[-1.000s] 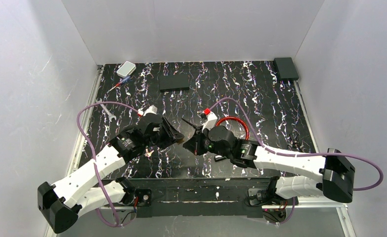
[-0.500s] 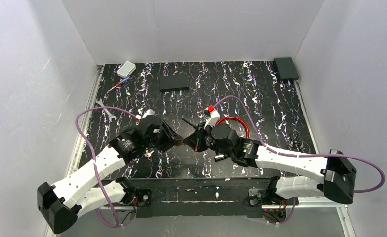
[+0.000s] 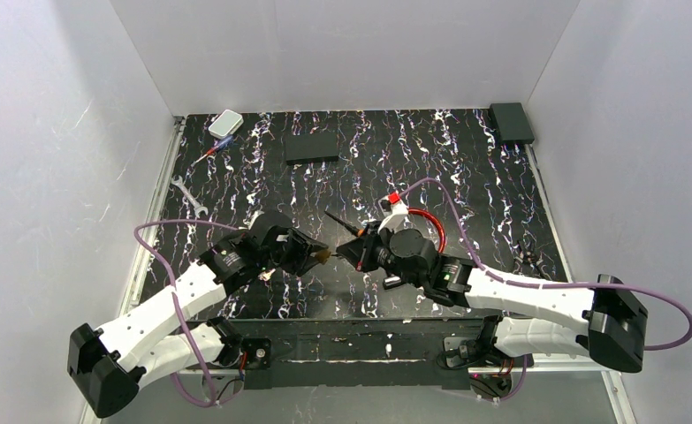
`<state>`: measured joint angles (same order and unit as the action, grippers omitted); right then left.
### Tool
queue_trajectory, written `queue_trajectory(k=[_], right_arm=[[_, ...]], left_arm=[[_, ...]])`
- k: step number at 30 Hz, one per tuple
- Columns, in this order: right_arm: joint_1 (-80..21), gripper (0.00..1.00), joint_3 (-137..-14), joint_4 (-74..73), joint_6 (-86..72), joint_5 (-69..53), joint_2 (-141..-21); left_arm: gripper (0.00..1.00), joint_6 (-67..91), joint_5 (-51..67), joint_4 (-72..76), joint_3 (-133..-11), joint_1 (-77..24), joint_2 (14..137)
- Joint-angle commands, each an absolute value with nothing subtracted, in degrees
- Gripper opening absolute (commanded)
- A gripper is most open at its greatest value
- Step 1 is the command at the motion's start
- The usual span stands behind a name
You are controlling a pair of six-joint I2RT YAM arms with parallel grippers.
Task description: Unlock with the key
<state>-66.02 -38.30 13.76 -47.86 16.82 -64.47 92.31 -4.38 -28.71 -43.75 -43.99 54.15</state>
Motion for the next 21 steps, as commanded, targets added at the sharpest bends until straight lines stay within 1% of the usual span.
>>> queue_trajectory(k=[1,11,15,21], right_arm=[[-66.1,0.01,-37.4,18.3,-48.4,20.4,-61.6],[-67.0,0.01,-37.1,19.6,-48.2,22.5,-61.3],[-68.0,0.01,-37.4,18.3,-48.1,24.4,-61.2],[-71.3,0.01,-38.9,15.4,-46.4,29.0,-61.9]], left_arm=[[0.0,100.2,-2.5,-25.2,-41.9,-44.0,53.6],[0.0,108.2,1.7,-19.1,-38.0,-43.8,53.5],[0.0,111.1,1.8,-16.1,-36.4,-43.7,52.7],[0.0,112.4,1.3,-15.5,-35.9,-43.7,52.5]])
